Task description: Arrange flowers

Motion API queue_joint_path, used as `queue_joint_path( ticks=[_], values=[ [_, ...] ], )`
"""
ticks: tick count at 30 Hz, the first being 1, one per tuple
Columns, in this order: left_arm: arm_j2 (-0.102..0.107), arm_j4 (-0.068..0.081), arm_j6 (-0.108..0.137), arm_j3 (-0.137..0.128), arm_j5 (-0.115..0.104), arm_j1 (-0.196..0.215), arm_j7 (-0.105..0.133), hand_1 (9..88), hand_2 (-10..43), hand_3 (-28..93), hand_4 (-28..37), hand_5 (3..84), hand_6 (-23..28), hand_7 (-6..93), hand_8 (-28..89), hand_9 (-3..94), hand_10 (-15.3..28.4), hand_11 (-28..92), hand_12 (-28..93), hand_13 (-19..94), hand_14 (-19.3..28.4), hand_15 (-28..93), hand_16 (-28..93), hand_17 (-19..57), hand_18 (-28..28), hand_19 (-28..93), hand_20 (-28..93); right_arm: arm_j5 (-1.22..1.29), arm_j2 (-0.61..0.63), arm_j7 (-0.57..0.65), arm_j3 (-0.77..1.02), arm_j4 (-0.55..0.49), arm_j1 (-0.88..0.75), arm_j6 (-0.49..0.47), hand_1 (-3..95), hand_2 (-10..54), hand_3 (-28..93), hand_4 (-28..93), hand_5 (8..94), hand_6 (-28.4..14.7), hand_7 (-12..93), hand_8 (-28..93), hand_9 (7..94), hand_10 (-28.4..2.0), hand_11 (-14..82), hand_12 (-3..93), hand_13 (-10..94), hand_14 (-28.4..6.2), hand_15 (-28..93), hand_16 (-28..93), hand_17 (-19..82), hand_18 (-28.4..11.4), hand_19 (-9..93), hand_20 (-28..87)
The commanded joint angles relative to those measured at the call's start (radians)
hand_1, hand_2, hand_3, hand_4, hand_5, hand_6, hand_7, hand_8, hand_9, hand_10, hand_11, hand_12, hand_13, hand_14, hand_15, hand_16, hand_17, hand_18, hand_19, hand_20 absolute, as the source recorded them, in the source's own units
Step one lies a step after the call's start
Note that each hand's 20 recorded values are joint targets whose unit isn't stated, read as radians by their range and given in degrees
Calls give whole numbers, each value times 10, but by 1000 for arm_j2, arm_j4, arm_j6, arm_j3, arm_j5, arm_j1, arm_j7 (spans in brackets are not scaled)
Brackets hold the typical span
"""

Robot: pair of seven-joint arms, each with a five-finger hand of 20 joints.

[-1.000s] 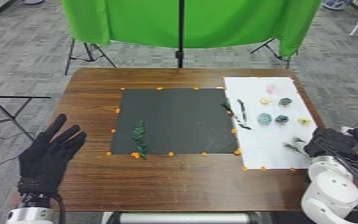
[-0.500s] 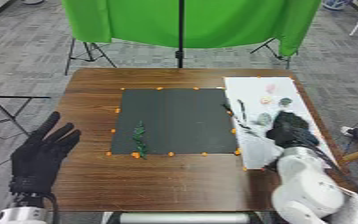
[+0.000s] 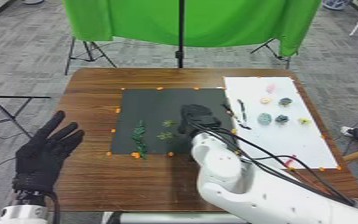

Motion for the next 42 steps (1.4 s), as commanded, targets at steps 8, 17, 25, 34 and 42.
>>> queue_joint_path(
  ticks=[8, 17, 25, 34, 42],
  values=[
    [14, -1, 0, 14, 12, -29, -36, 216, 55, 802, -283, 356, 67, 112, -99, 345, 195, 211, 106, 237, 279, 471, -81, -107, 276, 543, 57, -40, -110, 55, -110, 130, 136, -71, 442, -69, 736, -282, 937, 4, 251, -13, 937, -112, 478, 187, 860, -99, 723, 200, 460, -259, 932, 496],
    [-10, 6, -23, 9, 33, -49, -78, 219, 54, 805, -282, 356, 67, 112, -99, 345, 195, 209, 106, 236, 279, 471, -81, -107, 275, 543, 58, 13, -134, 54, -107, 108, 86, -136, 414, -25, 731, -260, 937, 10, 321, -148, 937, -119, 508, 165, 874, -105, 722, 206, 473, -267, 932, 522],
    [5, 18, -30, 29, 30, -78, -90, 221, 55, 806, -277, 356, 67, 112, -100, 345, 195, 209, 107, 236, 278, 472, -81, -108, 274, 543, 58, 15, -156, 73, -122, 122, 98, -129, 401, -13, 721, -261, 937, 12, 326, -157, 937, -119, 509, 161, 877, -106, 718, 206, 475, -268, 932, 523],
    [-2, 20, -36, 33, 36, -82, -101, 226, 55, 807, -268, 356, 68, 113, -100, 345, 196, 208, 106, 235, 278, 472, -81, -109, 271, 540, 58, -4, -153, 86, -141, 138, 110, -104, 366, 22, 696, -271, 937, 12, 313, -166, 937, -120, 495, 156, 880, -107, 708, 207, 475, -270, 932, 520],
    [13, 23, -30, 44, 28, -86, -89, 229, 55, 806, -265, 358, 69, 113, -100, 345, 195, 209, 107, 236, 278, 473, -82, -109, 269, 539, 60, -12, -154, 101, -161, 158, 136, -75, 361, 27, 689, -270, 937, 10, 289, -163, 937, -121, 479, 159, 876, -108, 698, 206, 470, -269, 932, 510]
  ],
)
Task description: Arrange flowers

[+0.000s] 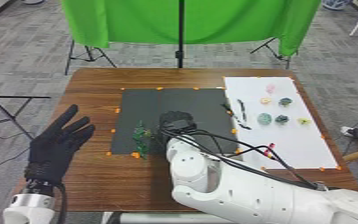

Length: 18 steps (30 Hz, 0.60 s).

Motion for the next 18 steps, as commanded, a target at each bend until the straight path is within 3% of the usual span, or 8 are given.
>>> queue_joint_path(
  ticks=[1, 4, 7, 9, 13, 16, 18],
  values=[
    [7, 9, -4, 13, -1, -2, -7, 229, 55, 806, -265, 358, 69, 113, -100, 345, 195, 209, 106, 236, 278, 473, -82, -109, 269, 540, 61, -26, -8, 19, -3, 17, 25, 25, 359, 26, 689, -269, 937, 9, 284, -163, 937, -121, 476, 159, 876, -108, 698, 206, 469, -269, 932, 508],
    [-14, 7, -11, 7, 11, 0, -18, 230, 56, 806, -264, 358, 69, 114, -100, 345, 196, 209, 107, 236, 278, 473, -82, -109, 269, 539, 61, -27, -4, 19, 3, 10, 25, 33, 353, 24, 690, -270, 937, 8, 271, -159, 937, -124, 466, 162, 874, -108, 697, 205, 469, -269, 932, 507],
    [-20, 3, -4, 3, 7, 10, -15, 230, 56, 806, -263, 358, 69, 113, -101, 344, 196, 208, 106, 236, 278, 474, -82, -109, 269, 540, 62, -54, 11, 8, 38, -21, 1, 68, 327, 22, 685, -267, 937, 6, 260, -155, 937, -124, 462, 164, 873, -107, 697, 204, 468, -270, 932, 505],
    [-3, 1, 4, 5, -6, 25, 8, 231, 56, 806, -262, 358, 69, 113, -101, 344, 196, 208, 106, 235, 278, 474, -82, -109, 269, 539, 62, -52, 34, -13, 73, -57, -15, 93, 309, 23, 682, -266, 937, 4, 263, -152, 937, -125, 465, 163, 873, -108, 697, 204, 469, -272, 932, 506],
    [0, -6, 19, 1, -18, 47, 33, 232, 56, 806, -261, 357, 69, 113, -100, 344, 196, 209, 106, 235, 278, 475, -83, -109, 268, 539, 63, -103, 102, -17, 133, -106, -41, 219, 289, 30, 678, -259, 937, 1, 263, -151, 937, -127, 462, 164, 869, -109, 700, 205, 467, -274, 932, 509],
    [-8, -7, 20, -5, -13, 49, 27, 232, 56, 805, -261, 358, 69, 113, -100, 345, 197, 209, 106, 235, 279, 475, -83, -109, 268, 539, 63, -105, 168, 11, 219, -154, -79, 272, 280, 29, 677, -252, 936, -6, 206, -136, 937, -129, 428, 182, 855, -112, 702, 207, 456, -274, 932, 492],
    [-2, -8, 22, -4, -16, 54, 39, 232, 56, 805, -261, 358, 69, 113, -100, 345, 197, 209, 106, 235, 279, 474, -83, -109, 268, 539, 63, -95, 197, 43, 285, -167, -105, 289, 278, 25, 680, -246, 914, -15, 160, -121, 931, -134, 367, 197, 827, -120, 678, 192, 419, -278, 931, 416]
  ],
)
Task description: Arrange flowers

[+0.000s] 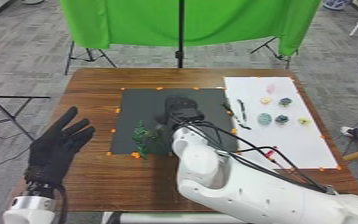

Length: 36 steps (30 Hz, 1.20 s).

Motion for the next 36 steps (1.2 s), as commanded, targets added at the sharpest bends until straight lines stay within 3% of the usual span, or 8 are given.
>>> queue_joint_path(
  ticks=[1, 5, 10, 11, 18, 27, 33, 36],
  values=[
    [8, -7, 22, -6, -16, 41, 32, 233, 56, 805, -262, 358, 69, 113, -101, 344, 197, 210, 106, 235, 279, 475, -83, -109, 268, 539, 64, -21, 160, 68, 208, -76, -69, 112, 281, 23, 685, -243, 893, -21, 148, -118, 916, -139, 347, 197, 808, -124, 667, 186, 400, -280, 929, 381],
    [1, -4, 18, 0, -12, 33, 29, 232, 57, 804, -262, 358, 70, 113, -100, 344, 197, 210, 106, 234, 279, 475, -83, -109, 268, 540, 64, 39, 219, 132, 291, -60, -93, 94, 296, 5, 700, -239, 768, -47, 129, -112, 840, -160, 330, 187, 750, -142, 648, 157, 343, -282, 914, 283],
    [-21, -4, 8, -4, 0, 30, 8, 229, 59, 802, -267, 358, 70, 112, -100, 345, 196, 211, 105, 234, 279, 475, -84, -109, 269, 540, 64, 95, 284, 136, 246, 11, -60, 38, 304, -13, 716, -240, 667, -65, 112, -111, 777, -176, 327, 175, 717, -152, 658, 145, 324, -283, 907, 247],
    [-16, -4, 9, 1, -4, 29, 14, 228, 60, 802, -268, 357, 70, 112, -100, 344, 196, 211, 105, 234, 279, 475, -84, -110, 269, 540, 64, 97, 294, 142, 235, 22, -57, 41, 305, -16, 718, -241, 659, -66, 111, -110, 773, -177, 328, 173, 715, -152, 660, 143, 322, -284, 908, 244],
    [-30, -3, -3, 1, 12, 19, -3, 224, 61, 803, -270, 357, 69, 113, -100, 343, 196, 210, 105, 234, 280, 475, -84, -110, 270, 541, 64, 153, 298, 151, 204, 101, -51, -61, 305, -30, 713, -249, 619, -69, 109, -109, 749, -181, 332, 169, 702, -151, 674, 138, 318, -284, 915, 226],
    [-26, -2, 0, 4, 6, 19, -1, 226, 59, 803, -267, 355, 70, 113, -100, 344, 196, 211, 106, 234, 279, 476, -84, -110, 270, 540, 62, 187, 276, 111, 170, 131, -40, -137, 294, -47, 705, -255, 596, -71, 106, -107, 732, -182, 339, 167, 686, -155, 685, 133, 305, -284, 912, 217],
    [-26, 3, -6, 8, 9, 7, -4, 227, 58, 803, -266, 355, 69, 114, -100, 344, 197, 213, 105, 234, 280, 476, -84, -110, 270, 541, 62, 197, 243, 102, 110, 182, -12, -183, 297, -63, 705, -257, 601, -63, 110, -107, 723, -178, 344, 167, 682, -154, 690, 131, 301, -284, 906, 222],
    [-18, 4, -4, 11, 3, 9, 1, 228, 58, 803, -266, 355, 70, 113, -101, 343, 196, 213, 105, 234, 280, 477, -84, -111, 270, 541, 62, 180, 237, 93, 48, 201, 12, -189, 331, -86, 706, -262, 655, -40, 121, -114, 750, -160, 341, 166, 697, -144, 691, 133, 303, -284, 902, 231]
  ],
)
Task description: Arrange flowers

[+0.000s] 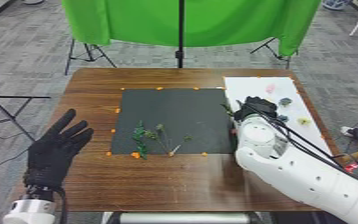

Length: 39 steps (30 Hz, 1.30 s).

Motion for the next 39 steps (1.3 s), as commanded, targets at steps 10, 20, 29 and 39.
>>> queue_joint_path(
  ticks=[10, 20, 29, 39],
  values=[
    [6, 4, -4, 5, -6, 7, -2, 230, 58, 803, -266, 355, 70, 113, -101, 343, 196, 212, 104, 234, 279, 476, -84, -110, 269, 540, 62, -81, -5, -79, -172, 80, 9, 11, 556, -95, 660, -282, 896, -7, 177, 50, 914, -101, 327, 244, 781, -78, 691, 188, 352, -235, 925, 286],
    [15, 0, 5, 7, -15, 25, 12, 230, 57, 803, -266, 355, 70, 114, -101, 343, 197, 212, 104, 234, 279, 476, -84, -110, 268, 541, 63, -179, 46, -65, -138, 47, 3, 284, 542, -95, 727, -283, 921, -12, 189, 81, 935, -111, 374, 226, 795, -77, 738, 208, 366, -227, 932, 370],
    [18, -8, 13, -2, -15, 45, 29, 230, 58, 802, -266, 355, 70, 115, -101, 343, 196, 212, 104, 233, 280, 476, -85, -110, 268, 540, 63, -188, 53, -33, -44, -112, -10, 327, 542, -95, 744, -283, 931, -18, 185, 92, 937, -109, 400, 213, 805, -87, 754, 212, 379, -236, 932, 422],
    [18, -16, 15, -16, -10, 58, 33, 230, 57, 804, -266, 355, 70, 115, -101, 343, 197, 213, 104, 233, 279, 476, -85, -110, 268, 541, 64, -175, -48, -9, 61, -263, -139, 273, 550, -95, 748, -283, 937, -32, 194, 99, 937, -119, 429, 190, 816, -96, 769, 212, 395, -253, 932, 479]
  ],
)
